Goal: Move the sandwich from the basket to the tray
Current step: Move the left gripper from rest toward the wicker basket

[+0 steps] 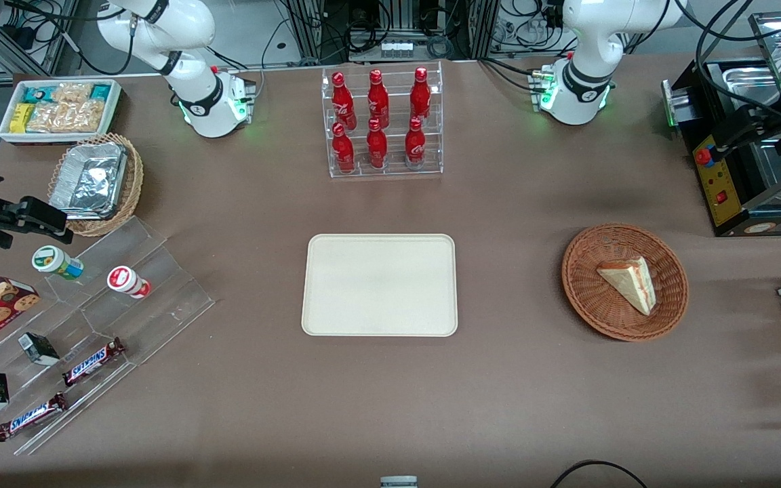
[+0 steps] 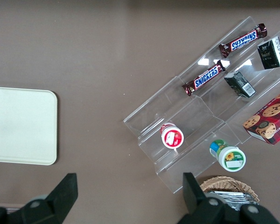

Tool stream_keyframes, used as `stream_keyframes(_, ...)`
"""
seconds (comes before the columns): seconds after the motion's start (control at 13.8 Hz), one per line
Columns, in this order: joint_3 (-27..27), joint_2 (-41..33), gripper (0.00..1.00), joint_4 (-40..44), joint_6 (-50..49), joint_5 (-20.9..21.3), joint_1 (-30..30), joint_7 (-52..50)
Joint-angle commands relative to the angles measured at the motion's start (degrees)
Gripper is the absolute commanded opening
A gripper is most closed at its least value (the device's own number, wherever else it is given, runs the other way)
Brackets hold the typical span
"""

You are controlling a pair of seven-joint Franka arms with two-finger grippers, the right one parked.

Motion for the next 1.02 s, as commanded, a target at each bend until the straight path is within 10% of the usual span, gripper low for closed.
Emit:
stream_keyframes(0.0, -0.3, 1.7, 1.0, 3.2, -2.7, -0.8, 0.6, 1.1)
stream_keyframes(0.94, 1.7, 8.9, 1.0, -10.4, 12.8, 1.5, 0.6, -21.8)
